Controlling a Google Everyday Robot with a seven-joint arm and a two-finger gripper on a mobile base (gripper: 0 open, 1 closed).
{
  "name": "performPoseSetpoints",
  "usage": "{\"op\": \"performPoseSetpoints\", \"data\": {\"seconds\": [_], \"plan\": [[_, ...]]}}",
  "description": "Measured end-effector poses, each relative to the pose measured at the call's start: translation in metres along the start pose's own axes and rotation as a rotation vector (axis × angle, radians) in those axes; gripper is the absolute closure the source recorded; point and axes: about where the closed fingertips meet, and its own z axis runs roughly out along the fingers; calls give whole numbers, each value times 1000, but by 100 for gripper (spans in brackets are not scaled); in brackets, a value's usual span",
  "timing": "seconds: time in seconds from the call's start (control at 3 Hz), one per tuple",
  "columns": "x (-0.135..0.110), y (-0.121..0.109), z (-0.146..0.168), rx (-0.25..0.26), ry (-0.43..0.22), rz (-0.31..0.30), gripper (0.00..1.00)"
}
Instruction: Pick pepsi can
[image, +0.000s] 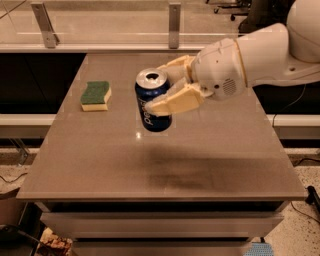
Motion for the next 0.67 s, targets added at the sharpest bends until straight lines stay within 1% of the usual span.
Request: {"op": "performPoseSetpoints", "data": {"seconds": [0.33,0.67], "plan": [[-31,1,-3,26,20,-37,100],[-31,1,-3,26,20,-37,100]]}}
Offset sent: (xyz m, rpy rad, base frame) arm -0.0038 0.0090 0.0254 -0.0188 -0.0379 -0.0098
